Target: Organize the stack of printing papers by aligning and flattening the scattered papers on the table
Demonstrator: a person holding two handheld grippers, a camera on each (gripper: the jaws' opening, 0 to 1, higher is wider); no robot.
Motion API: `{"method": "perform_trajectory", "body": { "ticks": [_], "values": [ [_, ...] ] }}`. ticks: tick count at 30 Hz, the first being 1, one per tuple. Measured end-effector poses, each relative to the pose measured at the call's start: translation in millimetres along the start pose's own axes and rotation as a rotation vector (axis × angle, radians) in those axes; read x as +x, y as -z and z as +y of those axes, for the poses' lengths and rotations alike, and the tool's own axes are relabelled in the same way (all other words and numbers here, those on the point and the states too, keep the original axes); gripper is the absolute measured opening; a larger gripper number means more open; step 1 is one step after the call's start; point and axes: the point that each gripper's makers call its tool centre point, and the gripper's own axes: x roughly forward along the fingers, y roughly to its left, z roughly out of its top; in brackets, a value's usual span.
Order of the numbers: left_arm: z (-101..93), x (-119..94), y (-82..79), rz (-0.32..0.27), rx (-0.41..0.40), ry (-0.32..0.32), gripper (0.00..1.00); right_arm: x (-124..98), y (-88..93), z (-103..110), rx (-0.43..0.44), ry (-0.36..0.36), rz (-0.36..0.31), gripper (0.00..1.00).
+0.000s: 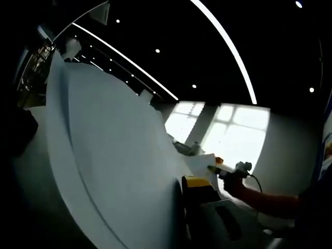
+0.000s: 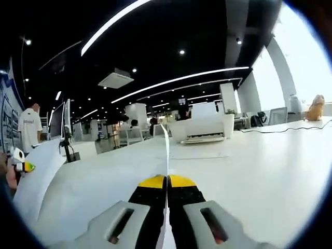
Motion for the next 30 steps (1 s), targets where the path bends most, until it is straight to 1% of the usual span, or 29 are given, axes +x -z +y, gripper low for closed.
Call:
{"method": "perform_trajectory", "body": {
  "ticks": [5,9,14,19,22,25,30],
  "values": [
    [-0.1,0,0.3,0.0,-0.001,0.0,0.1,-1,-5.0,3,-0.023,0.0,0.001,0.0],
    [-0.4,0,0.7,0.001,-0.001,0.001,0.1,-2,-9.9,6,0.025,-0.009,-0.001,0.0],
    [-0.4,0,1.2,0.003,-0.002,0.001,0.1,-2,-20.6,13,0.026,-0.026,-0.015,0.0],
    [-0.8,0,1.5,0.003,0.0,0.001,0.1,-2,-32.1,23,-0.001,-0.048,-0.029,0.0],
    [-1.0,0,1.4,0.001,0.002,0.001,0.1,-3,-38.0,32,0.031,-0.087,-0.039,0.0],
    [-1.1,0,1.2,0.0,0.002,0.001,0.1,-4,-43.6,37,0.039,-0.095,-0.05,0.0],
    [-1.3,0,0.8,-0.002,0.003,0.002,0.1,-10,-53.2,51,0.041,-0.116,-0.069,0.0]
  ]
}}
